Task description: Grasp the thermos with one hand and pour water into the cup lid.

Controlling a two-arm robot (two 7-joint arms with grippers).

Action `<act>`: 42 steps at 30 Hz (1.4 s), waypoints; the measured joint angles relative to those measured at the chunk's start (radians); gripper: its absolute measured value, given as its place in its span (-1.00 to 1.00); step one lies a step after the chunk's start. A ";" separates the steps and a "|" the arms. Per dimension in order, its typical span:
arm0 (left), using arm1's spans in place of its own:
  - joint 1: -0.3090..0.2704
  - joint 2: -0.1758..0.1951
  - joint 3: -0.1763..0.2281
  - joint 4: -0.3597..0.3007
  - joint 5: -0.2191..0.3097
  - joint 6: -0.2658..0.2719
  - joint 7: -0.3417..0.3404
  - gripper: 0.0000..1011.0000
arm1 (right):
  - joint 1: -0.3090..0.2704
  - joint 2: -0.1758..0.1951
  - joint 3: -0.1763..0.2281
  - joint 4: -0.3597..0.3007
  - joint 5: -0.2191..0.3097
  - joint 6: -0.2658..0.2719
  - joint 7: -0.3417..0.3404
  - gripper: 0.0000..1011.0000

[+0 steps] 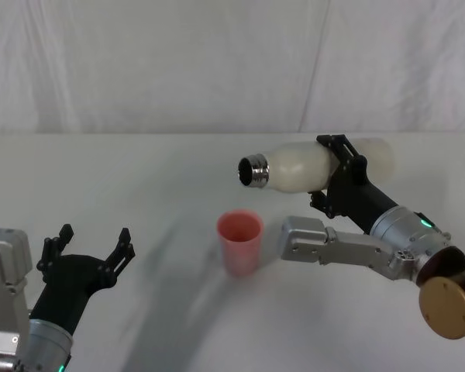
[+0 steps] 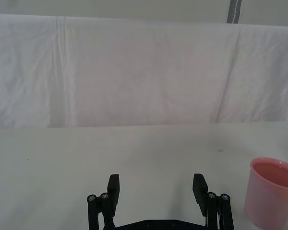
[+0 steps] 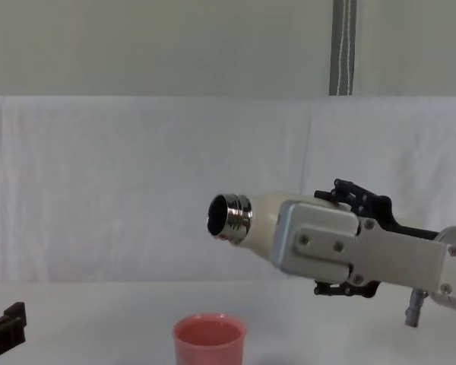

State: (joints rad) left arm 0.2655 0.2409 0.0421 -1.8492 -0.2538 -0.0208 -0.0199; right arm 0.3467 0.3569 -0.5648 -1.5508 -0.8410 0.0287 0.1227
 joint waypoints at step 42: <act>0.000 0.000 0.000 0.000 0.000 0.000 0.000 0.98 | -0.179 -0.150 0.413 0.043 1.037 -0.093 0.164 0.88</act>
State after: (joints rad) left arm 0.2655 0.2409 0.0421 -1.8493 -0.2538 -0.0208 -0.0199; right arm 0.1674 0.2065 -0.1521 -1.5081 0.1957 -0.0642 0.2868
